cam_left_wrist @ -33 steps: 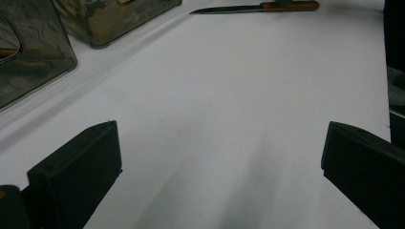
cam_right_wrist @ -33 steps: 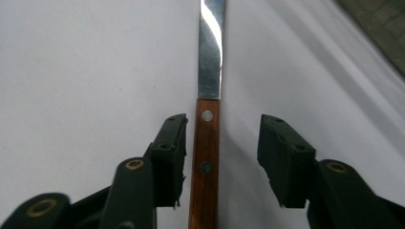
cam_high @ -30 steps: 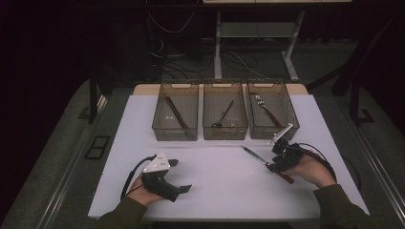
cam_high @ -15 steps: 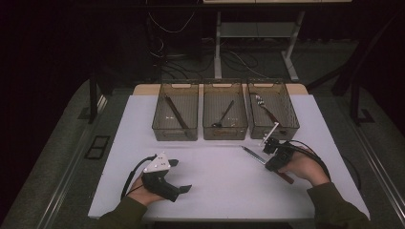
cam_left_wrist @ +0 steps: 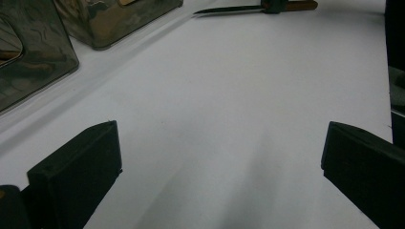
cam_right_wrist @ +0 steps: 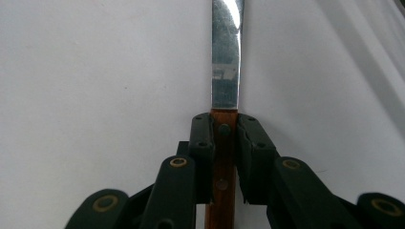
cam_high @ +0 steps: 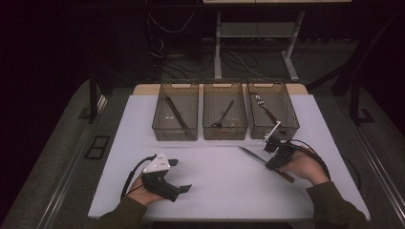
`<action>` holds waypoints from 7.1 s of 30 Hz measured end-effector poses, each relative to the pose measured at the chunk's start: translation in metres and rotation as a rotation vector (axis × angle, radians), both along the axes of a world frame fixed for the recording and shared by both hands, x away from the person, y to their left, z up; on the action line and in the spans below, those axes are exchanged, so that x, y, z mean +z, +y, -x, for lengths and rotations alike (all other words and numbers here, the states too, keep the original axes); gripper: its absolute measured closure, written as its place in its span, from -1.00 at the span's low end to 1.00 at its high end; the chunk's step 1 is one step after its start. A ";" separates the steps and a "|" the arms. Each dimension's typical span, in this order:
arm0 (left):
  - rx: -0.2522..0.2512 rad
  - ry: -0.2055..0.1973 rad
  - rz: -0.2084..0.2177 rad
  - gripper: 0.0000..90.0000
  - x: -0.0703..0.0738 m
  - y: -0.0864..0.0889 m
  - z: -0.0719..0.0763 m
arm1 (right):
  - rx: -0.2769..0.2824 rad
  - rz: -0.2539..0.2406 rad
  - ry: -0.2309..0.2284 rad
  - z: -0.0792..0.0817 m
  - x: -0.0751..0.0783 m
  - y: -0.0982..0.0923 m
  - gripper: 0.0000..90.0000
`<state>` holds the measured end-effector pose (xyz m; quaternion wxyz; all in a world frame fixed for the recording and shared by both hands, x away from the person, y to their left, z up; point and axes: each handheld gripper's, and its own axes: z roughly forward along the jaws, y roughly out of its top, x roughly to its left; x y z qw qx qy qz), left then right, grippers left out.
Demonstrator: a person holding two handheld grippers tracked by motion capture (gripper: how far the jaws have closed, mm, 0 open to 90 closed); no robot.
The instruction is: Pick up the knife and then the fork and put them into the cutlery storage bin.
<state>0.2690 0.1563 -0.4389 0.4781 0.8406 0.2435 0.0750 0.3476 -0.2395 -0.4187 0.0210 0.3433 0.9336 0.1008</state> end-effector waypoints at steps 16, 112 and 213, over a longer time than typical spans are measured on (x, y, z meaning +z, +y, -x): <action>0.000 -0.004 0.000 -1.00 0.000 0.000 0.000 | -0.033 -0.197 -0.105 0.007 0.014 -0.026 0.73; 0.008 -0.002 0.019 -1.00 0.002 0.004 -0.001 | -0.516 -0.446 -0.505 -0.100 0.051 -0.065 0.73; 0.007 -0.005 0.011 -1.00 0.000 0.004 -0.003 | -0.172 -0.634 -0.521 0.062 -0.007 -0.049 -0.70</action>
